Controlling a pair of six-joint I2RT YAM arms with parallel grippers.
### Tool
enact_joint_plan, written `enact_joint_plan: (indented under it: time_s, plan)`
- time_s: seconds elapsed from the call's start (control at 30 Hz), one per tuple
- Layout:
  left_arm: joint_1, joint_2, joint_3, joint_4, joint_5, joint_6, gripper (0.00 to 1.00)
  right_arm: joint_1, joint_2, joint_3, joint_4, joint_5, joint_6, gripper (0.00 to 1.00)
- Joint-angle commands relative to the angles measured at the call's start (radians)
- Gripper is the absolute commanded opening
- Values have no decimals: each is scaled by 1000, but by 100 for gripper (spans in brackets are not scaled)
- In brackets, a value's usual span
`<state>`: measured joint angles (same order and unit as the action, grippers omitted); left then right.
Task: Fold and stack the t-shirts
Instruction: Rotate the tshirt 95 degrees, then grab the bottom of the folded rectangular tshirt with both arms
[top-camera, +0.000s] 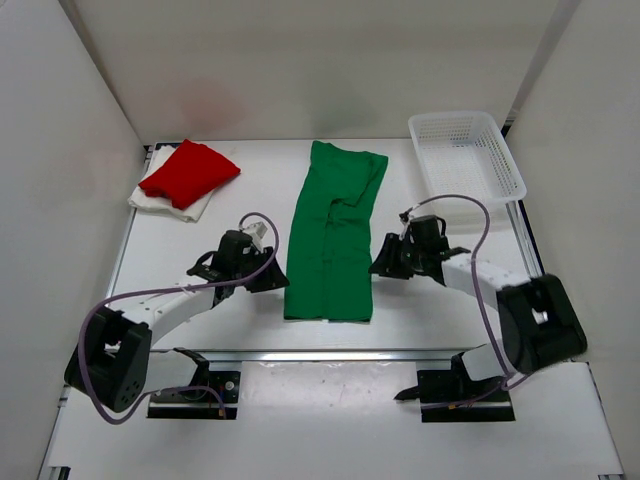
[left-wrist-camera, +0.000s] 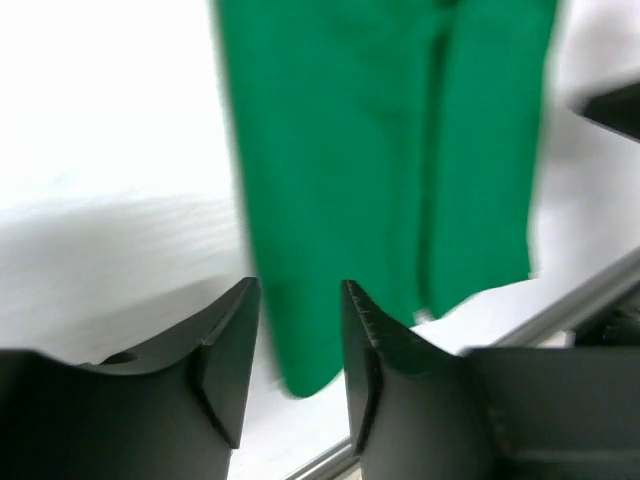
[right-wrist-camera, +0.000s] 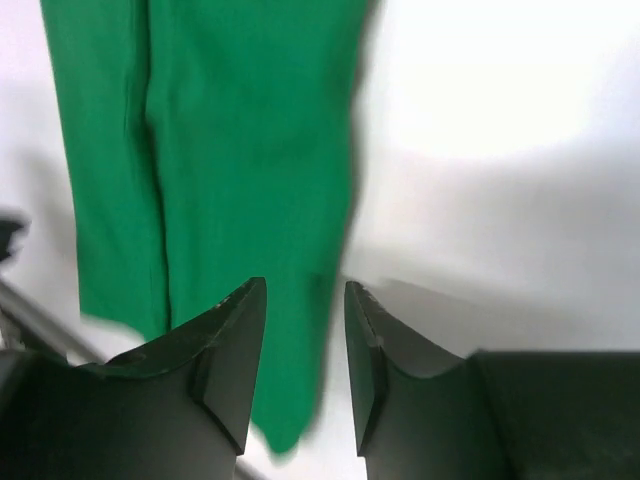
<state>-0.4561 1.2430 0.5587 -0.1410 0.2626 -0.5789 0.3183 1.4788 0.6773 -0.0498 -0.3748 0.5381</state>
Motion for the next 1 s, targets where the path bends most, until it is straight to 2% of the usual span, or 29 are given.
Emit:
enact_joint_plan:
  time_s: [0.0,0.13,0.27,0.37,0.43,0.5,0.57,0.63,0.8,0.97]
  plan:
    - [-18,-13,-43,-74,-63,48,53,34,-167,-115,-90,-1,-8,36]
    - [-10,-2,-118,-77,-30,47,61,82,-296,-252,-110,-27,61,35]
    - [0,10,-164,-10,56,22,68,180,-334,-300,-46,-35,126,37]
    - [-50,50,-142,6,63,14,68,179,-316,-330,33,-73,181,36]
    - [-75,68,-131,-5,58,13,60,194,-312,-335,45,-76,195,31]
    - [-82,78,-140,-15,67,24,43,214,-307,-334,41,-52,204,19]
    - [-76,69,-141,-28,73,30,32,228,-321,-338,41,-38,212,13]
    - [-76,53,-151,-31,70,31,23,243,-336,-349,44,-19,223,2]
    - [-82,10,-177,-67,122,27,2,295,-396,-348,-51,10,237,0]
    - [-85,-170,-178,-245,147,31,0,407,-544,-377,-203,-1,342,0]
